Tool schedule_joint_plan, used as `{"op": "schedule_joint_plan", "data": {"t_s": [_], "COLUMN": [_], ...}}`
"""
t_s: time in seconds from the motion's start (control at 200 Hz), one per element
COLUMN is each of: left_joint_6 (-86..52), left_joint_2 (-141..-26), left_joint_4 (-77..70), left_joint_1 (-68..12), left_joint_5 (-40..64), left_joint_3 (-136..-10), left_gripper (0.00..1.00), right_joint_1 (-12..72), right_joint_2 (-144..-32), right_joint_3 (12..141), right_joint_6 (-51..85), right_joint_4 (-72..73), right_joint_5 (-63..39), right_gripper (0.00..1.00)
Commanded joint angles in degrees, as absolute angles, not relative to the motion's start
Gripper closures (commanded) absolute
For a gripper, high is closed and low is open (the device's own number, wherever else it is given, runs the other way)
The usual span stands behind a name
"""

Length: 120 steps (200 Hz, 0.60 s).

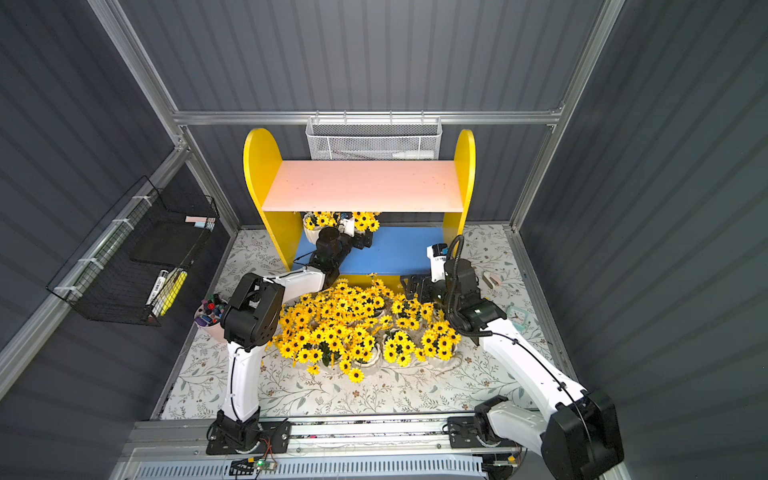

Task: Take the sunflower pots off the shelves
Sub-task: Pick up the sunflower pot from the shelf.

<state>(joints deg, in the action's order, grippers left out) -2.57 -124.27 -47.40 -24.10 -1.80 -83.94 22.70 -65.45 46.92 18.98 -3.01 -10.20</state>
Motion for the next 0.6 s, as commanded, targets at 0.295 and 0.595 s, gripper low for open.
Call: {"op": "schedule_joint_plan", "data": {"t_s": [0.295, 0.595], "left_joint_6": [-4.14, -2.96], "left_joint_2": [-115.59, -107.76], "left_joint_4": [-47.29, -47.72], "left_joint_1": [-23.64, -26.64], "left_joint_5": [5.96, 8.14], "left_joint_3": [-73.32, -67.35], "left_gripper": [1.00, 1.00], "right_joint_1": [22.42, 21.26], "right_joint_2": [-62.35, -58.52], "right_joint_3": [46.15, 46.14], "right_joint_6": [17.97, 19.82], "right_joint_4": [-4.87, -7.40], "right_joint_5": [-5.33, -4.48], "right_gripper": [0.01, 0.01]}}
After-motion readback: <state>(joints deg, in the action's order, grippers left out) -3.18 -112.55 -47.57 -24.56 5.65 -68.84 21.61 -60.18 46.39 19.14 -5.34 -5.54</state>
